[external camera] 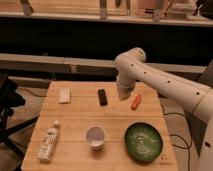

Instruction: Move the arm in a circular motion

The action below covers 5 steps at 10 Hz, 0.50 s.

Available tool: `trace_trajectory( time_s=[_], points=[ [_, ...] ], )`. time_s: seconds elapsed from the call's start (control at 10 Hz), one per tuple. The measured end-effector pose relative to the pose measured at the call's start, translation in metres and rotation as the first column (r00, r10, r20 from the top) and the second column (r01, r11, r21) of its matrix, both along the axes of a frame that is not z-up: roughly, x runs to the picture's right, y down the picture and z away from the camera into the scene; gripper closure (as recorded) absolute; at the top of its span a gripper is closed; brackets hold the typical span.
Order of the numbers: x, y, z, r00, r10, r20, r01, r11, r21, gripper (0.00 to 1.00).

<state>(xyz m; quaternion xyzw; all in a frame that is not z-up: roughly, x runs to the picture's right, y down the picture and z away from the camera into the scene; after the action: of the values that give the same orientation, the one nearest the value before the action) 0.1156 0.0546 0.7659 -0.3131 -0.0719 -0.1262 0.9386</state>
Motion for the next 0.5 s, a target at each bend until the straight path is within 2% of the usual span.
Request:
trace_trajectory(
  time_s=[0.3, 0.5],
  points=[
    [0.010, -0.003, 0.004, 0.999, 0.033, -0.010, -0.033, 0.9994, 0.000, 1.00],
    [0.013, -0.003, 0.008, 0.999, 0.038, -0.012, -0.038, 0.9992, -0.014, 1.00]
  ],
)
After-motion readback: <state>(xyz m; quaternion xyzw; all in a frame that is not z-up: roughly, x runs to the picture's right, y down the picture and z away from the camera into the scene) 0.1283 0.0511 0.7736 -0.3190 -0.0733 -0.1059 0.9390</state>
